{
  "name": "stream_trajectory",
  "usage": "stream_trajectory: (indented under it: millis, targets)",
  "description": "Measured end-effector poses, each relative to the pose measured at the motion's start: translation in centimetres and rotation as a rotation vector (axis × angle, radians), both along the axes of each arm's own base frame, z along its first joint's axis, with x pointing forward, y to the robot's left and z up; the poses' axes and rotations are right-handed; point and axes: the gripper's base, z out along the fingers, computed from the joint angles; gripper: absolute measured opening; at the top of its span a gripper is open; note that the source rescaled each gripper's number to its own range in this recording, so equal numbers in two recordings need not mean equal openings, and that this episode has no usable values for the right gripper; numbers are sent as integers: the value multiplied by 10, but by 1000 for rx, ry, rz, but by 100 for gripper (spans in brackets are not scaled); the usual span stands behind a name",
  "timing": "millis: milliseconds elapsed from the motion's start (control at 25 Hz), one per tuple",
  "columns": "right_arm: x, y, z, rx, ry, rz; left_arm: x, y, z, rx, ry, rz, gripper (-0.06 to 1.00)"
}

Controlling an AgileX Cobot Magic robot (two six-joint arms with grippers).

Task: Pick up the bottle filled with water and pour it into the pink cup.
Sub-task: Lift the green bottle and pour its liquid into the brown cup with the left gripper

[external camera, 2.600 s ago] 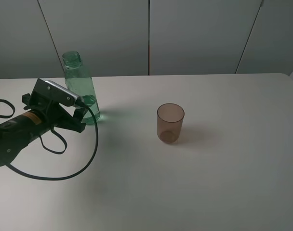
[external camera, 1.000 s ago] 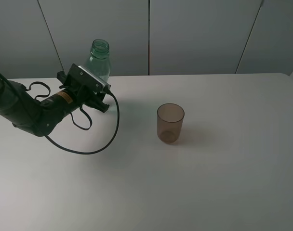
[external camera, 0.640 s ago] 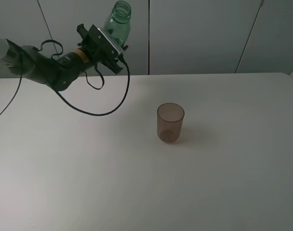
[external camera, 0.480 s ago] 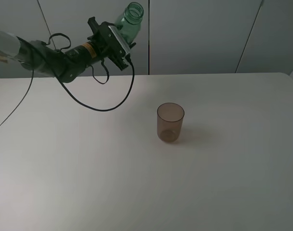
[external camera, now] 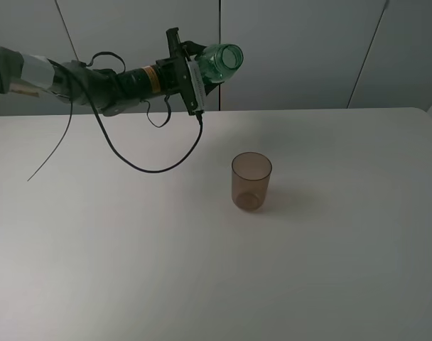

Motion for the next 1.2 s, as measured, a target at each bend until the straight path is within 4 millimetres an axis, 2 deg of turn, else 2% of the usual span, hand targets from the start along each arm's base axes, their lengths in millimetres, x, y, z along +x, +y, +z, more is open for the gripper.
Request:
stream_trajectory:
  millis: [240, 520, 920, 1200]
  targets:
    - [0, 0, 0, 0, 0, 0, -16, -23, -1, 74, -76, -148, 2]
    - [0, 0, 0, 0, 0, 0, -29, -41, -8, 155, -136, -231, 2]
    - [0, 0, 0, 0, 0, 0, -33, -47, -26, 246, -242, -265, 2]
    - [0, 0, 0, 0, 0, 0, -31, -48, -23, 282, -328, -270, 1]
